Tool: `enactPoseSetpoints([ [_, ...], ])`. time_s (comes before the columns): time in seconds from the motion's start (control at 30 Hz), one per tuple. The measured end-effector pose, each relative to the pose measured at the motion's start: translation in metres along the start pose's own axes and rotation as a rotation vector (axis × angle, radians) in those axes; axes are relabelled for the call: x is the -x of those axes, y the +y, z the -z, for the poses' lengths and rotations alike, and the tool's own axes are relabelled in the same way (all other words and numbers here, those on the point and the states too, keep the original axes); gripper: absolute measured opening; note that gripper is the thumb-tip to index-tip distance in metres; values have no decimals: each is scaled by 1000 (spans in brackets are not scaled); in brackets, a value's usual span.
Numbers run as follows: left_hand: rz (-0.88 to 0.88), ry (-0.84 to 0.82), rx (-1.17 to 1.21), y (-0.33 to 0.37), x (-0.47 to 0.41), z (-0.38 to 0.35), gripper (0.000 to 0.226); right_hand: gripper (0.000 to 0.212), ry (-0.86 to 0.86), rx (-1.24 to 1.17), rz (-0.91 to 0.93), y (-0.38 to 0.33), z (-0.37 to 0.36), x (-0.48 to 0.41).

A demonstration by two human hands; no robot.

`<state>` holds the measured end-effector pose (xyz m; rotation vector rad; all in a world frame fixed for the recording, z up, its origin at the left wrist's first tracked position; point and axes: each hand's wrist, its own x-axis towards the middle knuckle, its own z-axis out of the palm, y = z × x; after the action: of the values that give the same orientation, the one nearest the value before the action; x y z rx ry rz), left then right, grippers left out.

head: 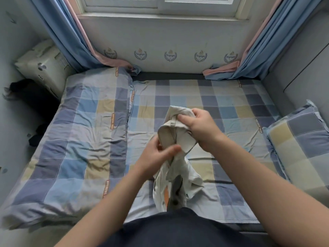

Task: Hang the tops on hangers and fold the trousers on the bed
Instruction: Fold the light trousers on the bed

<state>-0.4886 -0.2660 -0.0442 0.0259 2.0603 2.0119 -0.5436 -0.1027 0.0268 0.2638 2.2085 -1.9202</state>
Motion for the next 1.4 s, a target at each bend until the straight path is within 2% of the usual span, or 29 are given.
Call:
enactPoseSetpoints([
  [0.2, -38, 113, -305, -27, -3, -13, 9, 22, -5, -208, -31, -30, 10, 1],
  [0.33, 17, 37, -467, -37, -9, 2, 20, 23, 90, -285, -90, -23, 30, -6],
  [0.47, 7, 114, -477, -35, -17, 26, 8, 27, 234, -434, -249, 11, 58, -24],
  [0.53, -56, 167, -509, -23, -23, 33, 7, 30, 299, -419, -341, 36, 71, -32],
  [0.6, -118, 193, -540, -9, -26, 30, 9, 42, 366, -207, -386, 65, 76, -34],
  [0.67, -161, 186, -583, 1, -24, 22, 12, 59, 392, 75, -330, 86, 70, -26],
  [0.7, -178, 169, -599, 4, -23, 18, 13, 66, 338, 153, -239, 92, 63, -19],
  [0.73, -192, 147, -607, 7, -22, 14, 14, 73, 215, 192, -118, 95, 54, -10],
  [0.8, -208, 101, -619, 11, -21, 10, 13, 82, -143, 227, 37, 93, 29, 11],
  [0.83, -217, 83, -638, 13, -21, 9, 13, 78, -289, 261, 58, 91, 14, 19],
  [0.87, -225, 70, -665, 13, -20, 8, 13, 68, -347, 294, 76, 93, -1, 25],
  [0.97, -240, 67, -692, 13, -17, 12, 11, 26, -149, 452, 142, 99, -27, 23],
  [1.0, -238, 71, -680, 11, -17, 15, 9, 18, -91, 504, 160, 98, -29, 20],
  [1.1, -185, 19, -675, 1, -15, 25, 8, 24, -23, 556, 228, 92, -21, 12],
  [1.2, -103, 0, -738, -23, -12, 23, 13, 30, 30, 489, 295, 82, -8, 9],
  [1.3, -33, 215, -841, -49, -14, 12, 17, 34, 1, 431, 320, 77, -4, 14],
  [1.4, -10, 349, -856, -66, -22, 13, 20, 36, 79, 359, 313, 80, 5, 20],
])
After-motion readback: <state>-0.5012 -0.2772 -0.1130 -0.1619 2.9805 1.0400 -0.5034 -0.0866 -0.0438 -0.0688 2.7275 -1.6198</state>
